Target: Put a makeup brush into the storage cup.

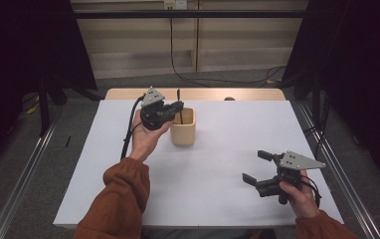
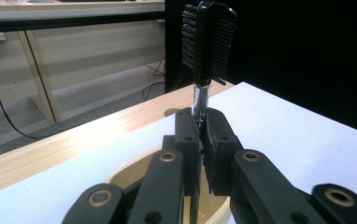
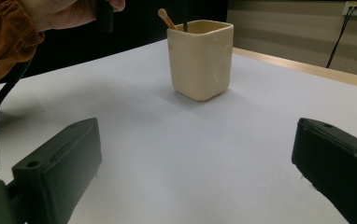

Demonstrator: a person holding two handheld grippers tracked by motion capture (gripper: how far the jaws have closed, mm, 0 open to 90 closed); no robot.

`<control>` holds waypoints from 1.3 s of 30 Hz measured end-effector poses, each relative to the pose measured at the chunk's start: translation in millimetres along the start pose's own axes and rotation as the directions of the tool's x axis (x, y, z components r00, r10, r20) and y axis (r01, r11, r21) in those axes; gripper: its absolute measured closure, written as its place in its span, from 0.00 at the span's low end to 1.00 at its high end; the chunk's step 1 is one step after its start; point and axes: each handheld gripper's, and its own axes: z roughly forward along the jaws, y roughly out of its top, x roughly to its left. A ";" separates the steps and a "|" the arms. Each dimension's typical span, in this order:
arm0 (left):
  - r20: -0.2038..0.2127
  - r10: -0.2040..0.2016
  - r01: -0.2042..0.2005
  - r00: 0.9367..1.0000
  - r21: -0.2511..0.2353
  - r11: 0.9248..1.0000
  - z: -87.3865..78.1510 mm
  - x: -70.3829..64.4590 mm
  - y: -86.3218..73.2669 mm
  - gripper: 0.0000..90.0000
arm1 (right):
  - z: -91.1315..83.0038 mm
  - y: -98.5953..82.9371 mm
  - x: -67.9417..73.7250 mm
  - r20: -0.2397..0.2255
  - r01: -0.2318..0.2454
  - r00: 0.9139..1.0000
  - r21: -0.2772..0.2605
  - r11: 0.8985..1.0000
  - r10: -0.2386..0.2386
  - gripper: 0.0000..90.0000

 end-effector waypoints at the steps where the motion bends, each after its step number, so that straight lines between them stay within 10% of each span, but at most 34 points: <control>1: 0.000 0.002 -0.002 1.000 0.004 1.000 0.4 0.0 -1.1 0.95 | 0.0 0.0 0.0 0.000 0.000 1.000 0.000 1.000 0.000 0.01; 27: -0.026 0.005 -0.004 1.000 0.037 0.999 4.7 1.9 -11.2 0.94 | 1.5 -0.4 0.2 -0.006 0.001 1.000 0.002 1.000 -0.001 0.01; 39: -0.073 -0.003 0.005 0.997 0.025 1.000 5.5 3.3 -13.4 0.60 | 2.3 -0.2 0.0 -0.011 0.001 1.000 0.003 1.000 -0.001 0.01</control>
